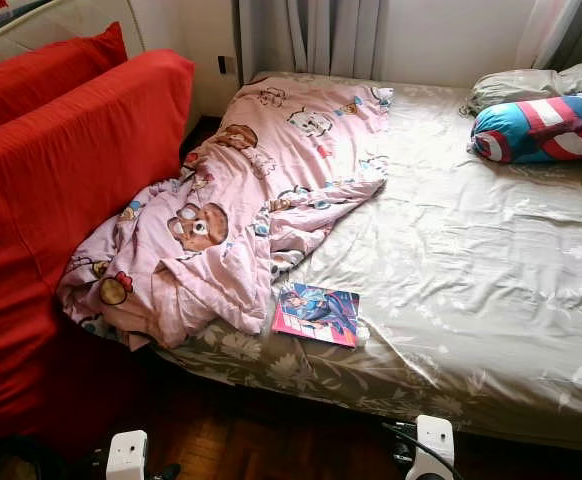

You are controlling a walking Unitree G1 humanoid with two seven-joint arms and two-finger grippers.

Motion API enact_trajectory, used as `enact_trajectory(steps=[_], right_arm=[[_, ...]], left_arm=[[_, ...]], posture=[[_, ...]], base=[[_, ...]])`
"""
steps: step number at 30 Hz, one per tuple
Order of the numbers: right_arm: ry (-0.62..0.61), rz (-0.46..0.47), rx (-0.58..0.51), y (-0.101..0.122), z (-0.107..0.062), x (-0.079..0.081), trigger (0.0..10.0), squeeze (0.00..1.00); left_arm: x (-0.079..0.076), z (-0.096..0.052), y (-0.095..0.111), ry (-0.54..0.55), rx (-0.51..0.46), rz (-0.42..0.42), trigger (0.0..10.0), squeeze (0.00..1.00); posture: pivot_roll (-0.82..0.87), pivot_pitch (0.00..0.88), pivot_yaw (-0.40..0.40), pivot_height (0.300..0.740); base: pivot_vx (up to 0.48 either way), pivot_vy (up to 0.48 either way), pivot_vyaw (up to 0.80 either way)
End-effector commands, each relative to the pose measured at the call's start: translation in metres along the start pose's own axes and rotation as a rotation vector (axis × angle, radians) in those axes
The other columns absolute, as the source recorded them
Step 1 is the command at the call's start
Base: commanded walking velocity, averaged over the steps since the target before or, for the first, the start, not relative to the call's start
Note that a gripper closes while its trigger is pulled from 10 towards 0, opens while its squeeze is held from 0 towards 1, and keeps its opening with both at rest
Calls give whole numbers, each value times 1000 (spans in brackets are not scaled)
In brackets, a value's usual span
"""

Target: Clean up the room

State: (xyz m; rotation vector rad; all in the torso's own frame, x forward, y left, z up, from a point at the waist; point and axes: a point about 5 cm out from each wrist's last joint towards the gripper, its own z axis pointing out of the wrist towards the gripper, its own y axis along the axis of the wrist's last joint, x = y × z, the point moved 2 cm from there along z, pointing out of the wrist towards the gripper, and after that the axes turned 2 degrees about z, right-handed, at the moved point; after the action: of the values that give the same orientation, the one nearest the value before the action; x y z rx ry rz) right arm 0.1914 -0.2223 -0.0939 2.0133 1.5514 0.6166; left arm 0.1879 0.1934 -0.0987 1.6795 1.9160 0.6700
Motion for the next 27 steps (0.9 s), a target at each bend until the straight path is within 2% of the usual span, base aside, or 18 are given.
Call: enact_trajectory(steps=[1, 27], right_arm=[[42, -49, 18, 29, 7, -6, 10000, 0], [42, -44, 19, 29, 7, -5, 10000, 0]], left_arm=[[37, -2, 4, 143, 49, -63, 10000, 0], [38, -2, 4, 142, 49, -58, 10000, 0]], posture=[[2, 0, -17, 740], [1, 0, -13, 740]], base=[[0, 0, 0], [0, 0, 0]])
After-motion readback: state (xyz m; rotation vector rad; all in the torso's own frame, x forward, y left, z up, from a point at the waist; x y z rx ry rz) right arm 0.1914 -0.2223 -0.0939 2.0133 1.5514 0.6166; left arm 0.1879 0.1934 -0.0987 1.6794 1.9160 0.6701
